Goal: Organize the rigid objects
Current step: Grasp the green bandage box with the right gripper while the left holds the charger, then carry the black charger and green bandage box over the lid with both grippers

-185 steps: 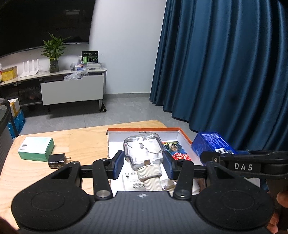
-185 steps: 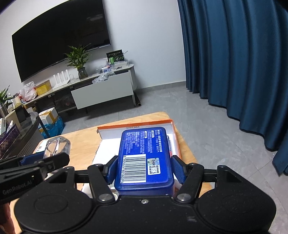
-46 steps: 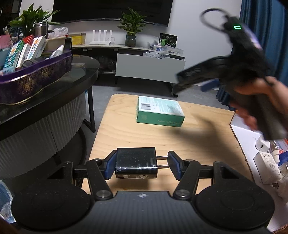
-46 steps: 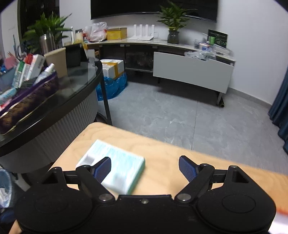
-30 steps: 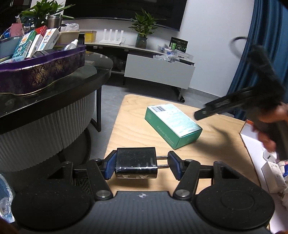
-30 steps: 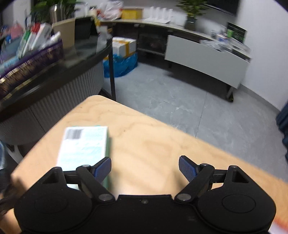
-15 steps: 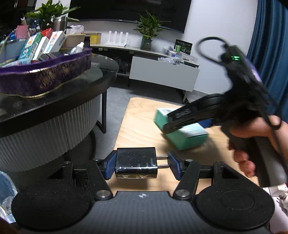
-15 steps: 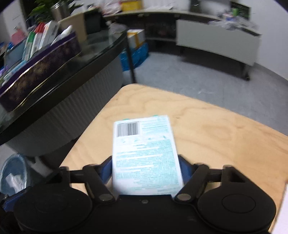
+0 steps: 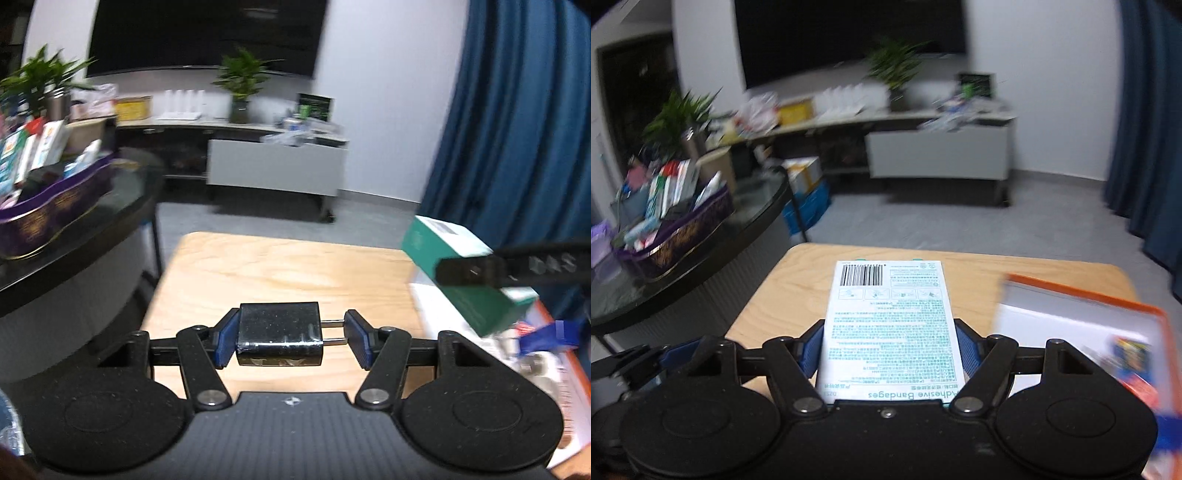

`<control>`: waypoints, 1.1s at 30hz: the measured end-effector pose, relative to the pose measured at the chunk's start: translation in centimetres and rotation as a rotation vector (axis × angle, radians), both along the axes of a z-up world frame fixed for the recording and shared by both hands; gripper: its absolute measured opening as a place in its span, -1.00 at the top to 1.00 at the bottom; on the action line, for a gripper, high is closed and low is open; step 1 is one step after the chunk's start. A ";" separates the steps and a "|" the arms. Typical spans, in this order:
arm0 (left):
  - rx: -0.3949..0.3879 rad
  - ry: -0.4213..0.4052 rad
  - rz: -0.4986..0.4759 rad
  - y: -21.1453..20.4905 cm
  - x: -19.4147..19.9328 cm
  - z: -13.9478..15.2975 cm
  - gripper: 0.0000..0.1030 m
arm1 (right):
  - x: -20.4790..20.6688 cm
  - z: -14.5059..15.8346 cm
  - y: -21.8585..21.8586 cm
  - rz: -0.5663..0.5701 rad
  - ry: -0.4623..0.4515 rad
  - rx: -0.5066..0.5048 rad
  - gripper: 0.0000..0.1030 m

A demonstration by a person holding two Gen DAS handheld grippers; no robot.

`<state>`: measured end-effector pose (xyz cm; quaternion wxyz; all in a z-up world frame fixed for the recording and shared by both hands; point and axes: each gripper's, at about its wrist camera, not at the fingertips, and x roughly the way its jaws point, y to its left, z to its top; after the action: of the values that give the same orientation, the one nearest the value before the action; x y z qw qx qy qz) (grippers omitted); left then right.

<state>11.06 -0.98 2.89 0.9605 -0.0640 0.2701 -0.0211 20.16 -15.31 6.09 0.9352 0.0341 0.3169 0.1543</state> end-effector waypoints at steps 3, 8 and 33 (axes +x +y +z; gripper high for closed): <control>0.008 -0.013 -0.060 -2.5 -0.6 0.9 -0.18 | -3.3 0.5 -3.2 -0.082 -0.020 0.003 -0.63; 0.024 -0.043 -0.155 -6.7 -1.9 2.0 -0.18 | -7.7 1.1 -7.2 -0.180 -0.059 -0.012 -0.63; 0.014 -0.062 -0.261 -12.8 -4.3 2.2 -0.18 | -15.2 0.9 -15.5 -0.355 -0.133 0.058 -0.63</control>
<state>6.75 -13.83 5.12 0.9579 -0.0208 0.2463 -0.1461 5.00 -30.82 7.03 0.9653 0.1060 0.2387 -0.0023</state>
